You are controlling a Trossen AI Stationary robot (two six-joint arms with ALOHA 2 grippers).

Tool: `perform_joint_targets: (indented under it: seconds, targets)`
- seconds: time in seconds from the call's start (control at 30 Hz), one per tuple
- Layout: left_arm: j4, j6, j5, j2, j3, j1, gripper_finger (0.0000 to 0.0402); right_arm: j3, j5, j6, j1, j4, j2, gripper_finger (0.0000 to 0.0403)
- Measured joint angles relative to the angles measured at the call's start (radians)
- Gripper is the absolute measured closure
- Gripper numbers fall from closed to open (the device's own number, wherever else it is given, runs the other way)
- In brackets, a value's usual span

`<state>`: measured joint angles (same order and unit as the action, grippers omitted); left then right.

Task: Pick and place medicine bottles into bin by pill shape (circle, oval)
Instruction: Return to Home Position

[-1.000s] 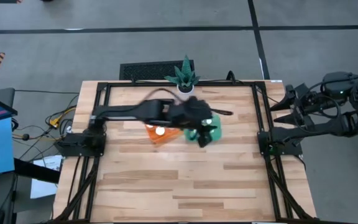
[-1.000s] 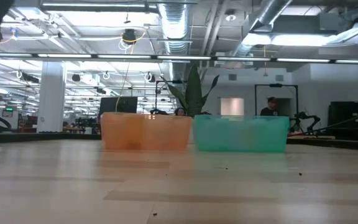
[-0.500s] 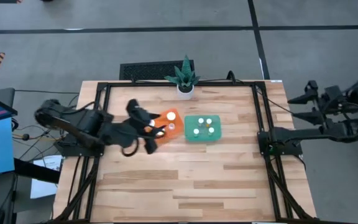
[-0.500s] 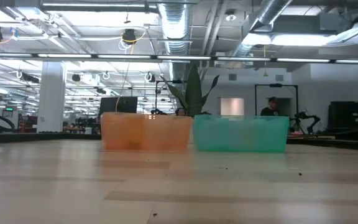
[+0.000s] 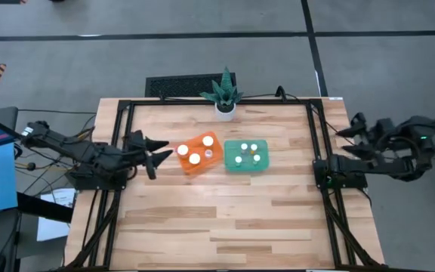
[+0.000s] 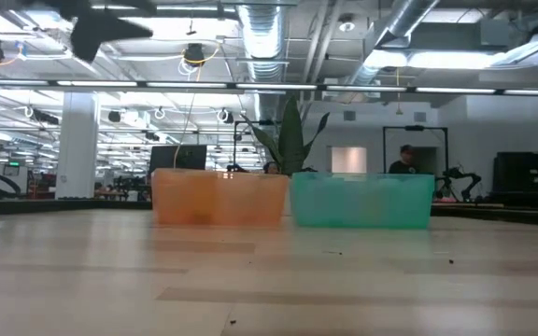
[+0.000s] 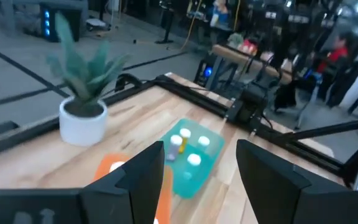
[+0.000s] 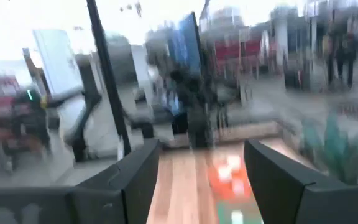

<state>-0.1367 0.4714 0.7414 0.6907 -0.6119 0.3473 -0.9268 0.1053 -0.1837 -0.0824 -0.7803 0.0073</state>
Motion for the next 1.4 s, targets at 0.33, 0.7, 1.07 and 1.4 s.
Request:
perform_joint_targets:
  seconds: [0.33,0.7,1.07,1.4]
  targets:
    - [0.064,0.117,0.008,-0.367,0.345,0.000,0.0207,0.316,0.042,-0.063,0.003,0.269,-0.004,0.0159]
    - [0.045,0.180,0.024,-0.535,0.520,0.000,0.0207,0.579,0.051,-0.162,0.003,0.553,-0.004,0.0159]
    - [0.056,0.185,0.027,-0.533,0.554,0.000,0.0207,0.848,0.051,-0.249,0.003,0.879,-0.004,0.0159]
    - [0.051,0.193,0.026,-0.530,0.553,0.000,0.0207,0.918,0.047,-0.264,0.003,0.915,-0.002,0.0159]
